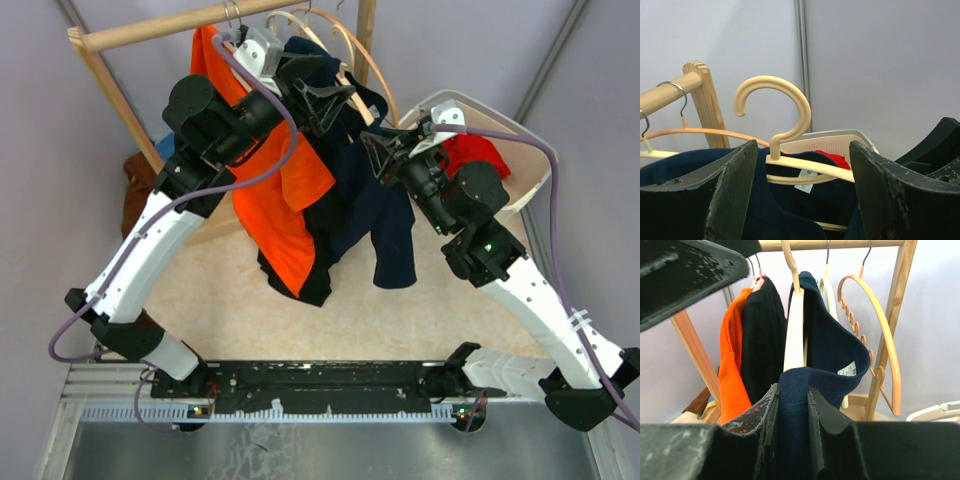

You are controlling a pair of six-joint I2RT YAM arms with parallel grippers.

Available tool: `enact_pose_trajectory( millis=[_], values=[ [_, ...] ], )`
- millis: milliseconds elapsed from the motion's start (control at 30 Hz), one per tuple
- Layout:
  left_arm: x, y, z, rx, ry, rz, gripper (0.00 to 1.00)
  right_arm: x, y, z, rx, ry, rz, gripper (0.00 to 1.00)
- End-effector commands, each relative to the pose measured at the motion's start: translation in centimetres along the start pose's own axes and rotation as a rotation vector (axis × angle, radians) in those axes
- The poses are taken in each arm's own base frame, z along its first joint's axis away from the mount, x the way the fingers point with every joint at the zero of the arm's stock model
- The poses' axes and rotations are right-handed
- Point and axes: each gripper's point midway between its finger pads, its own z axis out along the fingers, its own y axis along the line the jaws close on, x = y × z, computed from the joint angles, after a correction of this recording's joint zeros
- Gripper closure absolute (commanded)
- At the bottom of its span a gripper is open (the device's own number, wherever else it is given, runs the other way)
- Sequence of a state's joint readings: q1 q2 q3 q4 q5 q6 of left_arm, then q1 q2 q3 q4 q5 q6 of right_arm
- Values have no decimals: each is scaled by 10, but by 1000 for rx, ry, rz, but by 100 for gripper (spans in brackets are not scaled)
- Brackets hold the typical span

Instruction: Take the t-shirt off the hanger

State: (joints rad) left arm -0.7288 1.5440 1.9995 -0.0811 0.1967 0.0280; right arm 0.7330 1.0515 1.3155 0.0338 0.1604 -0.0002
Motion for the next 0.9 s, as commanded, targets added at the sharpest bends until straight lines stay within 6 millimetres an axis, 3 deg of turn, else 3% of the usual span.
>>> enact_pose_trajectory(
  millis=[0,400,867],
  values=[
    [-12,-7,11,51,-62,29,20,-46,5,-1,-22,-152,18,100],
    [-9,-7,24,67,-113,50,20,-42,11,-2,-56,-144,36,100],
    [1,-21,32,160,-134,59,36,-35,11,-6,-57,-134,51,100]
  ],
)
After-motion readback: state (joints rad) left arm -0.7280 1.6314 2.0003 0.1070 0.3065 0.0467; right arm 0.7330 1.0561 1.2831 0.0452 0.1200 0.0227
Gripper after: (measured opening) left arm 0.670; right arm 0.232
